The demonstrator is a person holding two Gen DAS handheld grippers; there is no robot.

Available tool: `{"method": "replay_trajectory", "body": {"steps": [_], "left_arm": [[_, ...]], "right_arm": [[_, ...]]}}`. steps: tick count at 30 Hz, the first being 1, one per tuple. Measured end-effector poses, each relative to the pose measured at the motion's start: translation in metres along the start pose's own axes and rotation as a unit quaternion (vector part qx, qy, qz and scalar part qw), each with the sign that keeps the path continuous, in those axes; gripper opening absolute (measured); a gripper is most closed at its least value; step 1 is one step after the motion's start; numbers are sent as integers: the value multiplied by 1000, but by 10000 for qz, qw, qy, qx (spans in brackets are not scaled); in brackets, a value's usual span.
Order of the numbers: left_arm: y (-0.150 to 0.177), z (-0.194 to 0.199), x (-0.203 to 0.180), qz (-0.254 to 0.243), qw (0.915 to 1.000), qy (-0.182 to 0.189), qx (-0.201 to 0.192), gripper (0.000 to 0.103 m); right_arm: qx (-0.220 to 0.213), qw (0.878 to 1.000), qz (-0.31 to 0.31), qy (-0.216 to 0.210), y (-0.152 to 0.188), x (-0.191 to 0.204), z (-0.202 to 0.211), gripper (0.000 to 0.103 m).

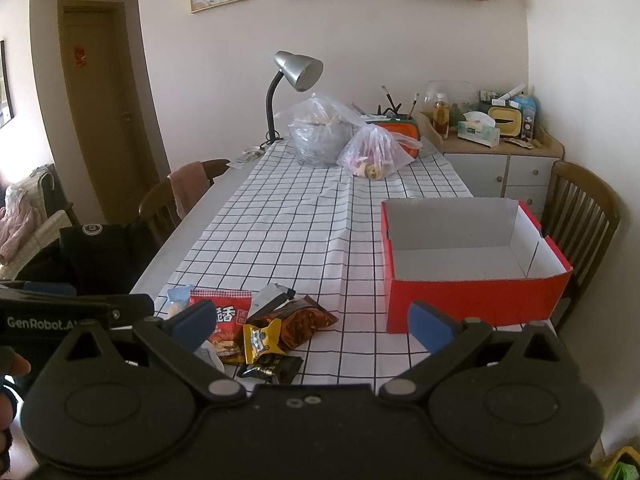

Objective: Organize snacks

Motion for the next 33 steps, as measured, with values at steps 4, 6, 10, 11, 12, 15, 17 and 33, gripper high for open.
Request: {"method": "replay_trajectory", "body": {"steps": [4,6,10,11,12,15,17,33], "left_arm": [[0,0,0,9,10000,-12,6,103],[-1,1,1,20,10000,-23,5,103],[-2,0,3,51,10000,-45,17,103],[-2,-1,3,57,10000,-51,20,103],[-2,-1,4,63,10000,-57,29,103],[-2,-5,6,85,9999,-81,67,103],[-2,-8,8,105,9998,-103,104,103],[16,-60,37,470,9941,-448,866,102]], "right_arm": [[19,10000,37,-23,-2,1,-1,102],[31,10000,55,-35,-3,1,-2,102],[74,9999,69,-72,-4,1,-7,103],[88,9999,70,-82,-4,1,-8,103],[103,9999,73,-89,-4,2,-10,103],[179,9996,77,-183,-5,2,-16,103],[261,9992,97,-300,-5,3,-21,103],[832,9931,138,-811,8,2,-76,98]]}}
Point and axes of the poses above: each gripper's, at about its wrist camera, not at the fingertips, and z roughly against the way its jaws point, x to its left, y to its underside, the point moved 2 cm from there along -z, roughly the way its jaws point, and after that the axes turned 14 degrees about -y, right-handed, at the moved point
